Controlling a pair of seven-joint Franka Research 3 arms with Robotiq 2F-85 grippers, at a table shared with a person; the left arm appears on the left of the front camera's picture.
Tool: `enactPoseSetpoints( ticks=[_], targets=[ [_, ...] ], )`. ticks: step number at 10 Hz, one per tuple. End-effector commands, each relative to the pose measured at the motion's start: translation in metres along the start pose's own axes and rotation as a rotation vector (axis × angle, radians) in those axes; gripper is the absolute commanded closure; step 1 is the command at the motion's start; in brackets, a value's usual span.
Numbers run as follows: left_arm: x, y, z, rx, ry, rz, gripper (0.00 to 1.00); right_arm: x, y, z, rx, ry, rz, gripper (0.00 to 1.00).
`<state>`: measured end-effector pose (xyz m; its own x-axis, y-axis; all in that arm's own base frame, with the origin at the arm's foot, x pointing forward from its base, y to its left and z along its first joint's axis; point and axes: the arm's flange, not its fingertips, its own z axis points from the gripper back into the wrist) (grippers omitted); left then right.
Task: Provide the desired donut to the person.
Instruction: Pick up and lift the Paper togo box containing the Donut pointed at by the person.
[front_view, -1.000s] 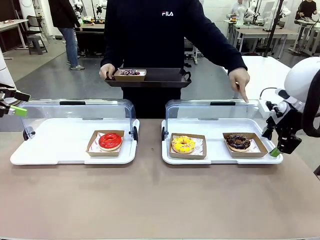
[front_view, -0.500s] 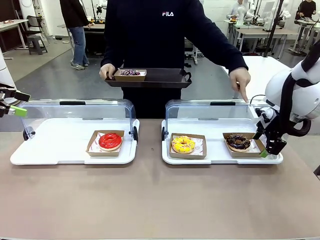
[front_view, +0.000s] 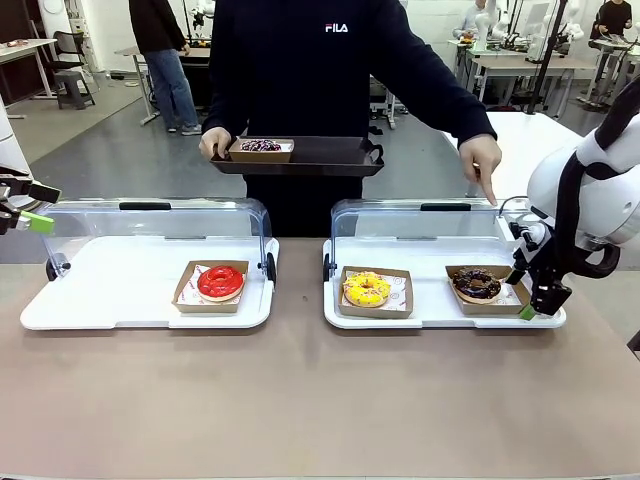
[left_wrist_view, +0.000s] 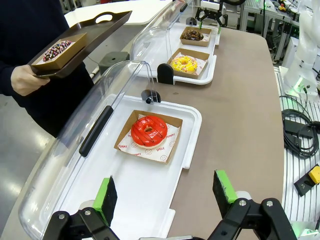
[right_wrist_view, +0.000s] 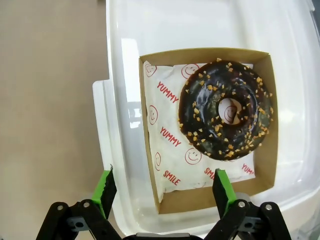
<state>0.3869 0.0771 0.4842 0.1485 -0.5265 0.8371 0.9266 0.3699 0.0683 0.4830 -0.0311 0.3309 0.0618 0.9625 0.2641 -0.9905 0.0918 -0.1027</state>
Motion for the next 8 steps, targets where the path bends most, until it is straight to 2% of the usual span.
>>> enactPoseSetpoints(
  ticks=[1,2,3,4,5,7,8],
  targets=[
    [-0.0007,-0.0002,0.0007,0.001,-0.003,0.001,0.00,-0.0030,-0.0087,-0.0031,-0.008,0.015,0.005,0.00],
    [-0.0007,-0.0002,0.0007,0.001,-0.003,0.001,0.00,-0.0044,-0.0097,-0.0020,-0.018,0.010,0.003,0.00],
    [-0.0007,-0.0002,0.0007,0.001,-0.003,0.001,0.00,-0.0068,-0.0113,-0.0016,-0.027,0.020,-0.012,0.54],
    [-0.0007,-0.0002,0.0007,0.001,-0.003,0.001,0.00,-0.0081,-0.0114,-0.0022,-0.019,0.015,-0.011,0.56],
    [-0.0007,-0.0002,0.0007,0.001,-0.003,0.001,0.00,-0.0088,-0.0112,-0.0009,-0.026,0.019,-0.005,1.00],
    [-0.0007,-0.0002,0.0007,0.001,-0.003,0.001,0.00,-0.0098,-0.0121,-0.0024,-0.022,0.030,0.002,1.00],
    [-0.0007,-0.0002,0.0007,0.001,-0.003,0.001,0.00,-0.0109,-0.0134,-0.0057,-0.015,0.038,0.001,0.85]
  ],
)
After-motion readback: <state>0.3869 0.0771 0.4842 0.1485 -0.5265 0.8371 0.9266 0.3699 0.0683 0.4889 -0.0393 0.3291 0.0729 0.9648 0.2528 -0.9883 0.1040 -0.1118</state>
